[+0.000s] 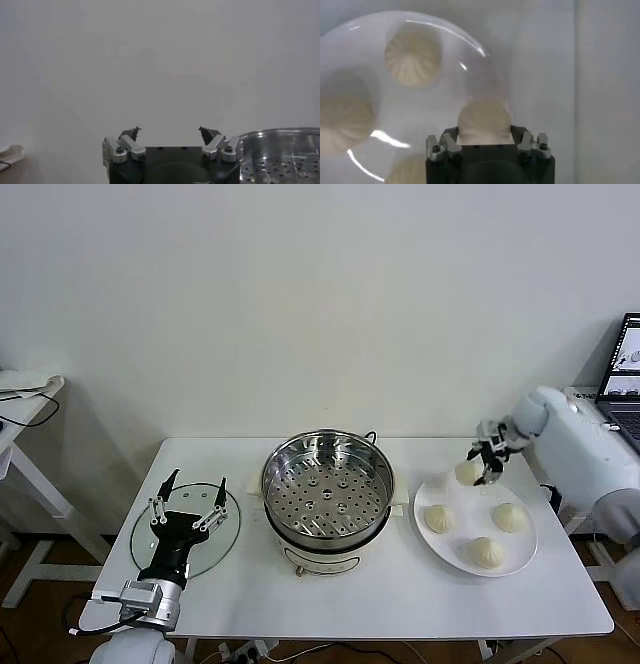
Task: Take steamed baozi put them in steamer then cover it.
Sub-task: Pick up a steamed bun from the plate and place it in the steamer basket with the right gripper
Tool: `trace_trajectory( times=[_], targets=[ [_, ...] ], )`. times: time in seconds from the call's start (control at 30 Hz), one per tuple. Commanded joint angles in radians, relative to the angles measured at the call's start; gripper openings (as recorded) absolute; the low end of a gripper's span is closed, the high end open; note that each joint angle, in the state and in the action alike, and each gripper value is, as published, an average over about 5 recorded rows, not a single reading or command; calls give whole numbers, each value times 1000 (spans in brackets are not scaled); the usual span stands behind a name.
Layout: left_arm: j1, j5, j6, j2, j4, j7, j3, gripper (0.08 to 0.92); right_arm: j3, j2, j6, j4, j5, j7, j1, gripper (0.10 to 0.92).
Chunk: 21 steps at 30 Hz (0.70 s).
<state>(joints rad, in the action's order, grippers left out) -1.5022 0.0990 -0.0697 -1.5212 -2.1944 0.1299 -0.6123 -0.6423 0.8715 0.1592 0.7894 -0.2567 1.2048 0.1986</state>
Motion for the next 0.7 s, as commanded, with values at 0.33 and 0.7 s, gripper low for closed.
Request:
trace_trajectory(
  times=[0.33, 0.7],
  targets=[
    [-29, 9, 1, -5, -19, -5, -19, 823, -469, 22, 304, 392, 243, 140, 518, 695],
    [-32, -1, 0, 1, -21, -2, -59, 823, -545, 299, 479, 386, 206, 98, 511, 656]
  ],
)
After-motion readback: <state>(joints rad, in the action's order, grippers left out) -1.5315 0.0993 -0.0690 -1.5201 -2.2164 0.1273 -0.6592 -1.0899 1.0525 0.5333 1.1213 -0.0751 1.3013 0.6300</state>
